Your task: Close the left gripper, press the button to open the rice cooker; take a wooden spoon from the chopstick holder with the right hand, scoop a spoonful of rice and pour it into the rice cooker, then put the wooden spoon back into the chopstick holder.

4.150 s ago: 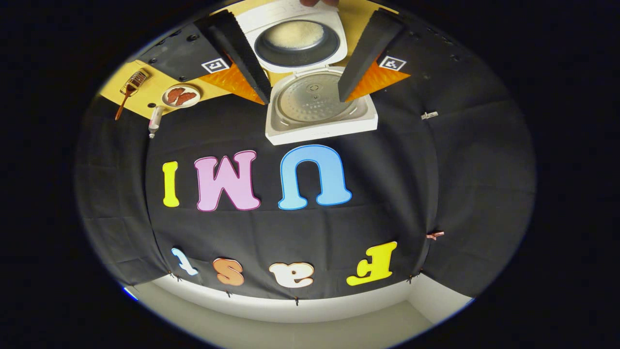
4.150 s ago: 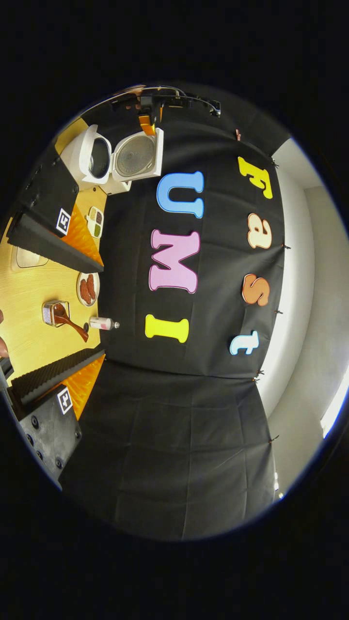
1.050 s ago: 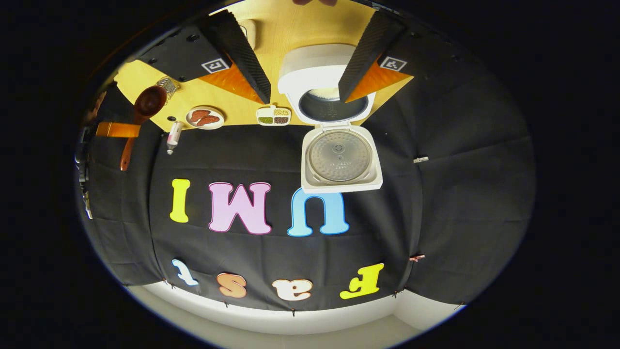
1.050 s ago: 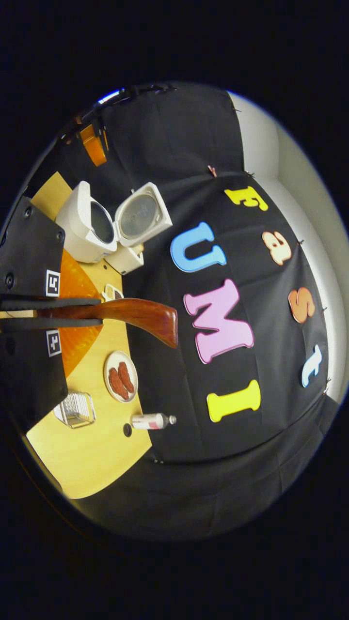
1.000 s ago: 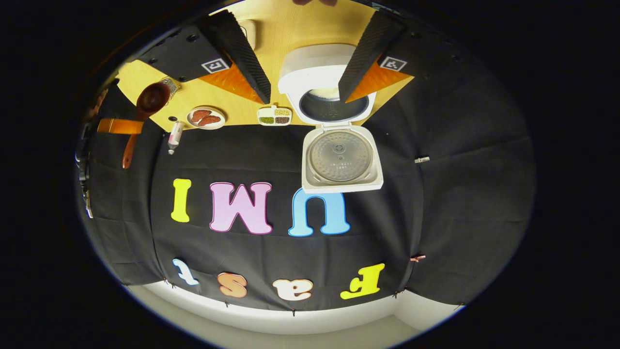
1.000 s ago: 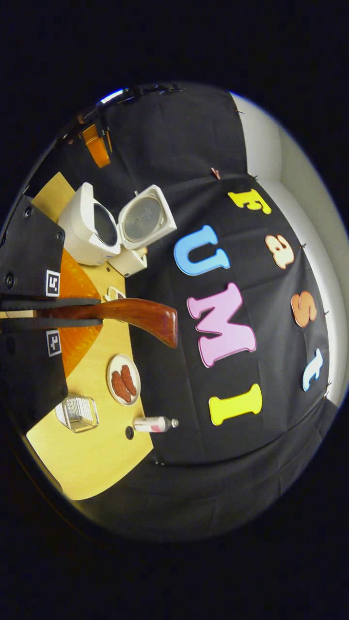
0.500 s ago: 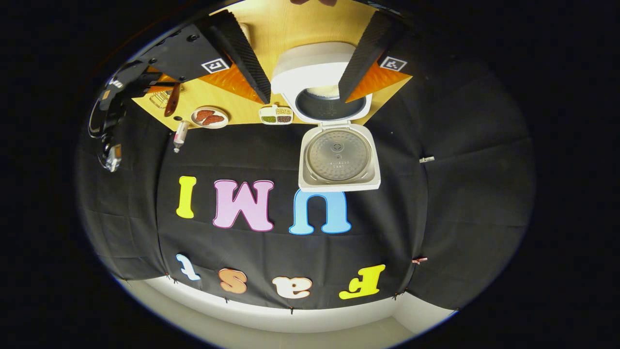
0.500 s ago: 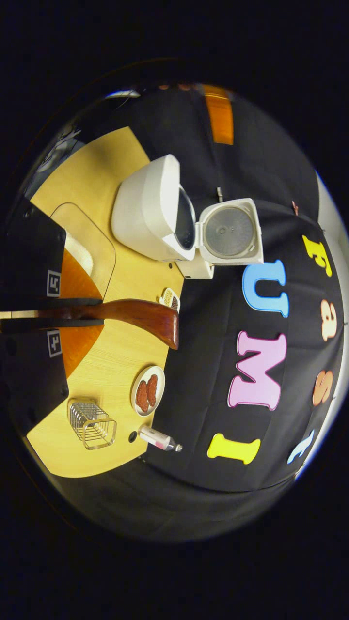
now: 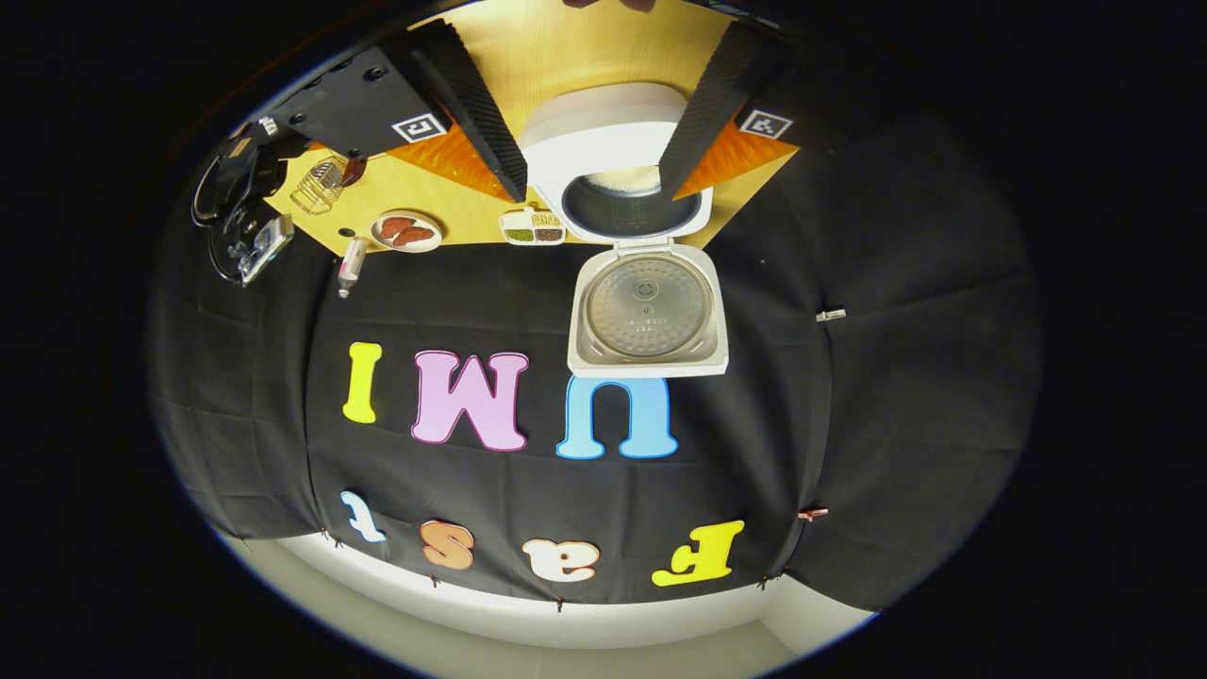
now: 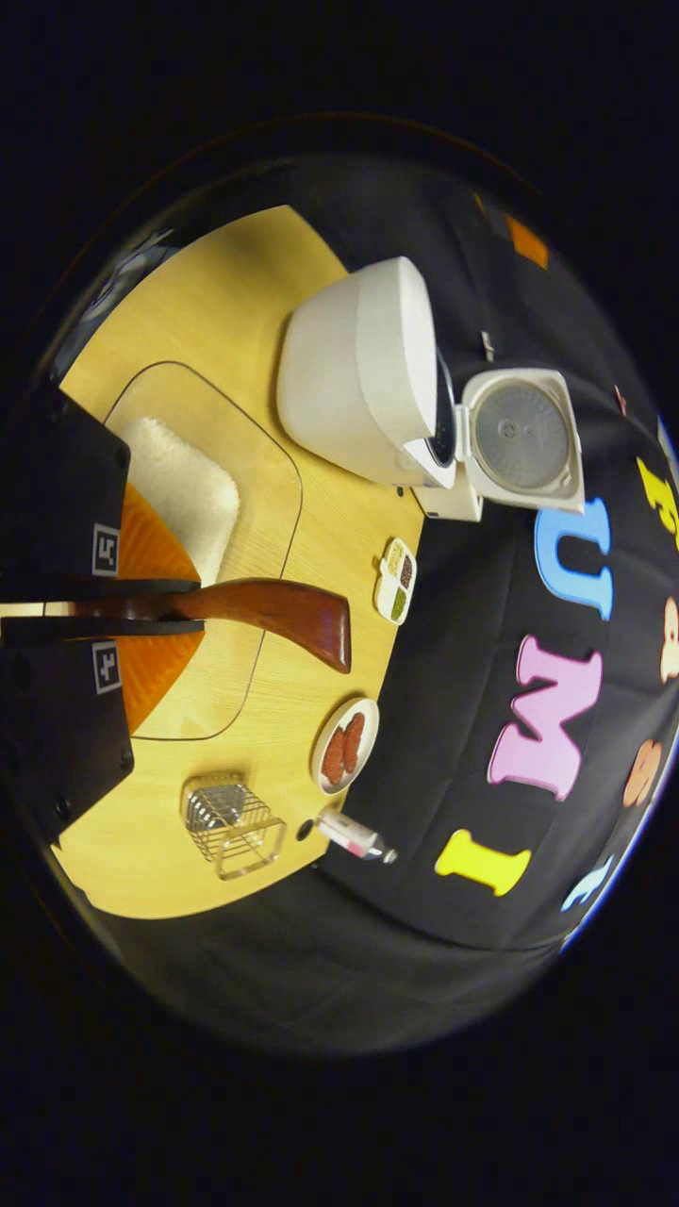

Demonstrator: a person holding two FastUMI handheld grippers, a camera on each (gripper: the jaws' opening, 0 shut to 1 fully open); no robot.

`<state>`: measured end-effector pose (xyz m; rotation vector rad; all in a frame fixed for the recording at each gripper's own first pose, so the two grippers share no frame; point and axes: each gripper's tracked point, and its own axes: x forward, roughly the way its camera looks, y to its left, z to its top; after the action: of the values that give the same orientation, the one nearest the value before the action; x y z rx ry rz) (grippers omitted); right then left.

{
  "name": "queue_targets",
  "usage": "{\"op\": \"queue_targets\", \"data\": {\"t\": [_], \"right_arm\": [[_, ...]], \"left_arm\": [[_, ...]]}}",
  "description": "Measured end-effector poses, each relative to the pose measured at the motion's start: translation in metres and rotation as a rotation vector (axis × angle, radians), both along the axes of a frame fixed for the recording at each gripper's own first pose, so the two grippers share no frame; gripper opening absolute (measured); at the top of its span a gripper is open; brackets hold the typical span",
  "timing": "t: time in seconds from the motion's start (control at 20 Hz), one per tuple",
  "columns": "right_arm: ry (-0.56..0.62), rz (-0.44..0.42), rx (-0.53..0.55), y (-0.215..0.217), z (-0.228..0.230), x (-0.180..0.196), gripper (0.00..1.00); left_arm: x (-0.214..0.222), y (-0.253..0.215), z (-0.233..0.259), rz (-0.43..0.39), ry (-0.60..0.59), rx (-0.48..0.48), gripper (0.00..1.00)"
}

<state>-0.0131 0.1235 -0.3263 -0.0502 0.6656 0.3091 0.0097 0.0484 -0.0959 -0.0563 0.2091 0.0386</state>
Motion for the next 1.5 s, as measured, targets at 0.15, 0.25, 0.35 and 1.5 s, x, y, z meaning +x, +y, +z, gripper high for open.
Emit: {"op": "queue_targets", "data": {"t": [0.15,0.25,0.35,1.5], "right_arm": [[0.083,-0.15,0.205,0.008,-0.006,0.0,0.1],[0.117,-0.24,0.33,0.01,-0.008,0.002,0.11],[0.144,-0.303,0.435,0.012,-0.008,0.005,0.1],[0.184,-0.477,1.003,-0.008,0.129,0.048,0.1]], "left_arm": [[0.0,0.005,-0.001,0.01,0.002,-0.009,0.97],[0.0,0.006,0.0,0.009,0.0,-0.006,0.97],[0.0,0.007,0.002,0.011,-0.003,0.006,0.97],[-0.004,0.011,0.001,0.0,-0.011,0.008,0.97]]}}
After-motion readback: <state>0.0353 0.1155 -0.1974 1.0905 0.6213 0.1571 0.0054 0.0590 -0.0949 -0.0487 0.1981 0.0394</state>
